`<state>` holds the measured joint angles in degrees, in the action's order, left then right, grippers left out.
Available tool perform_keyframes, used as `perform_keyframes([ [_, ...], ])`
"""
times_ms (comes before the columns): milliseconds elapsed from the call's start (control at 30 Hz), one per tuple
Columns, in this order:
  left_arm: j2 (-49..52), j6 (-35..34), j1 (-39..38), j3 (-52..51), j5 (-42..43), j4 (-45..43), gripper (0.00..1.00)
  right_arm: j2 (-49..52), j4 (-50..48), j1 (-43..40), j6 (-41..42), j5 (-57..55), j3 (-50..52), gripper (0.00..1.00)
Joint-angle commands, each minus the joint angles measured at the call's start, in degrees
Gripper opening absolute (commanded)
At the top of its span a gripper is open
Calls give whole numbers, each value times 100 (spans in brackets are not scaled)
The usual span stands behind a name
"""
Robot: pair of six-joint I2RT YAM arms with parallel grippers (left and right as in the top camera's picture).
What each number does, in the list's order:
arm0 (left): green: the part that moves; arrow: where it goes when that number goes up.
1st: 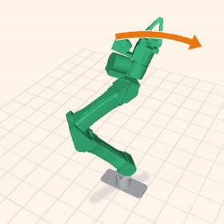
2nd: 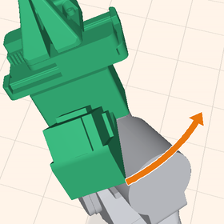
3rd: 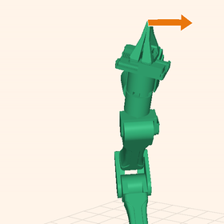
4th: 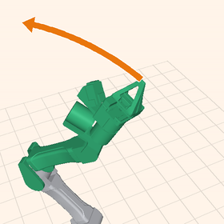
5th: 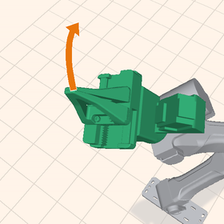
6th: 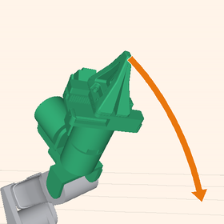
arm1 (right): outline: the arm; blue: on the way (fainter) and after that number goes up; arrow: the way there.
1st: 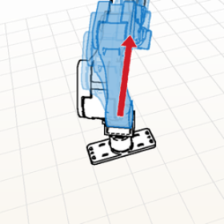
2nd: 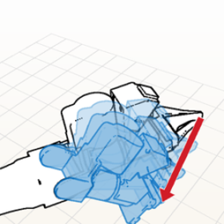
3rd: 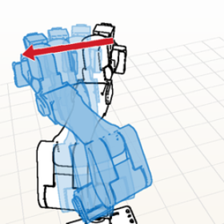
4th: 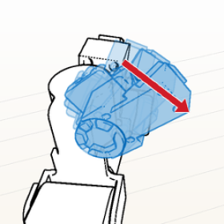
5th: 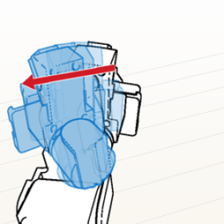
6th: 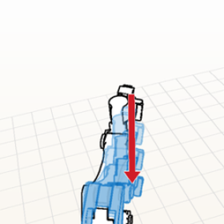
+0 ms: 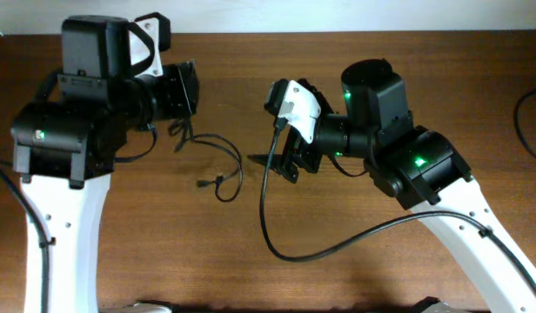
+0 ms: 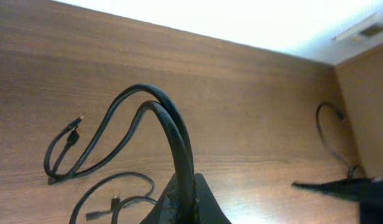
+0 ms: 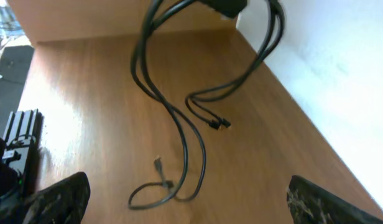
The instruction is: Untangle cables
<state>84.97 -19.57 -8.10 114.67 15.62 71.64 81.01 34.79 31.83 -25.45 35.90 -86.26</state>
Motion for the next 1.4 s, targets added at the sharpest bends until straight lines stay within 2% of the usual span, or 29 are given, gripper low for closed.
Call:
perform_keyframes([
  [0,-33,-732,-17,564,-44,-44,0,179,-144,46,-575,848,-44,100],
  [167,-33,-1147,-17,1209,26,-85,0,348,-1036,46,-579,1587,-44,100],
  [200,-33,-1217,-17,1300,90,-90,1,365,-1204,46,-538,1663,-44,96],
  [233,-33,-1228,-17,1338,205,-131,0,369,-1333,46,-485,1663,-44,88],
  [300,-31,-1294,-17,1338,308,-173,0,369,-1541,46,-264,1663,-44,86],
  [367,-20,-1322,-87,1338,304,-203,0,369,-1602,57,-254,1663,-44,79],
  [500,61,-1322,-398,1338,299,-428,0,369,-1602,170,-254,1659,-44,78],
  [667,214,-1432,-619,1338,304,-520,0,369,-1613,195,-254,1641,-44,68],
  [733,234,-1432,-695,1338,304,-529,0,369,-1631,195,-256,1641,-44,55],
  [900,234,-1582,-737,1338,319,-669,0,369,-1646,195,-256,1639,-44,56],
  [1133,234,-1580,-951,1338,326,-920,0,369,-1665,195,-256,1639,-44,49],
  [1167,234,-1580,-981,1338,326,-927,0,369,-1665,195,-256,1639,-44,57],
  [1233,234,-1580,-992,1338,326,-925,0,369,-1663,195,-256,1635,-44,58],
  [1267,234,-1580,-992,1338,326,-927,0,369,-1665,195,-256,1611,-44,50],
  [1300,234,-1580,-992,1338,326,-927,0,369,-1665,195,-256,1602,-44,33],
  [1333,234,-1578,-992,1338,326,-927,0,369,-1665,195,-256,1598,-44,4],
  [1367,234,-1578,-990,1338,323,-927,0,369,-1663,190,-256,1598,-44,4],
])
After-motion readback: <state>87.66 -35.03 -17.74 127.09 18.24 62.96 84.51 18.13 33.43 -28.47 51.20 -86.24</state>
